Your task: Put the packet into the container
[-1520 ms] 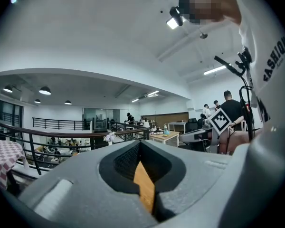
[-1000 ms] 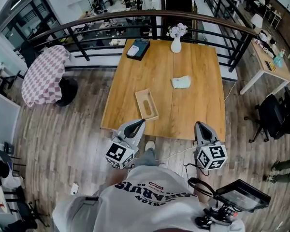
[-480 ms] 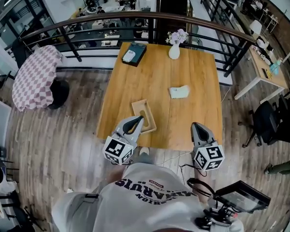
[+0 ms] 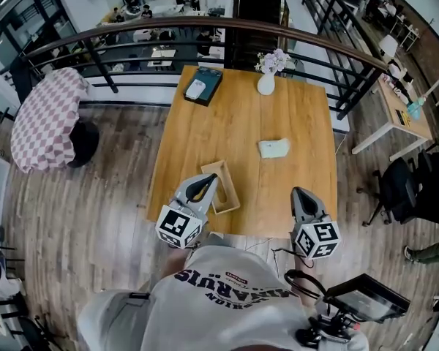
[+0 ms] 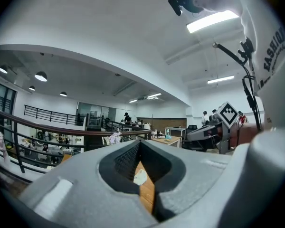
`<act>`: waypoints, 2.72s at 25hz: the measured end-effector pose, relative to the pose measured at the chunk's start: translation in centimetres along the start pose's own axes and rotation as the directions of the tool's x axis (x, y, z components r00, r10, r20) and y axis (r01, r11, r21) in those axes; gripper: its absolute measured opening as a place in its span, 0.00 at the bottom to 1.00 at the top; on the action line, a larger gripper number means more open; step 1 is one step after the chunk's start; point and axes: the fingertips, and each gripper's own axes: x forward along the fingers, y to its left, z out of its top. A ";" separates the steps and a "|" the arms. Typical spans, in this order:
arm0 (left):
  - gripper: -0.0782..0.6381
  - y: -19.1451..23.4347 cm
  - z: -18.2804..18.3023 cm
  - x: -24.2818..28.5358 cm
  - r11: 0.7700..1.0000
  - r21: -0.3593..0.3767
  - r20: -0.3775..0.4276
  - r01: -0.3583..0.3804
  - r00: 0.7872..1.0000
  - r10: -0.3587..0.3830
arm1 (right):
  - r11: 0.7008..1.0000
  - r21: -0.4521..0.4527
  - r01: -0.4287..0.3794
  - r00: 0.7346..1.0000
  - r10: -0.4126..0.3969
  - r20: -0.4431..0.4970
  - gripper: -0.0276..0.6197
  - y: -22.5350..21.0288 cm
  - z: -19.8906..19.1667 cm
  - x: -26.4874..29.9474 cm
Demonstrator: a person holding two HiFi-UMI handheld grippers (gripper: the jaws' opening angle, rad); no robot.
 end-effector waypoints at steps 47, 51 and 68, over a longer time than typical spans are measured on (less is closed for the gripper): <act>0.11 2.3 2.0 3.7 1.000 0.020 0.008 -0.002 1.000 0.001 | 0.993 -0.073 -0.098 0.995 0.098 -0.003 0.05 -1.1 3.0 6.6; 0.11 2.7 2.2 3.5 1.000 0.020 0.014 -0.007 1.000 0.007 | 0.984 -0.132 -0.123 0.992 0.122 -0.012 0.05 -0.9 3.6 7.3; 0.11 4.2 1.8 3.2 0.998 0.018 0.028 -0.053 0.998 0.052 | 0.914 -0.399 -0.067 0.993 0.024 -0.113 0.70 -3.5 4.5 12.4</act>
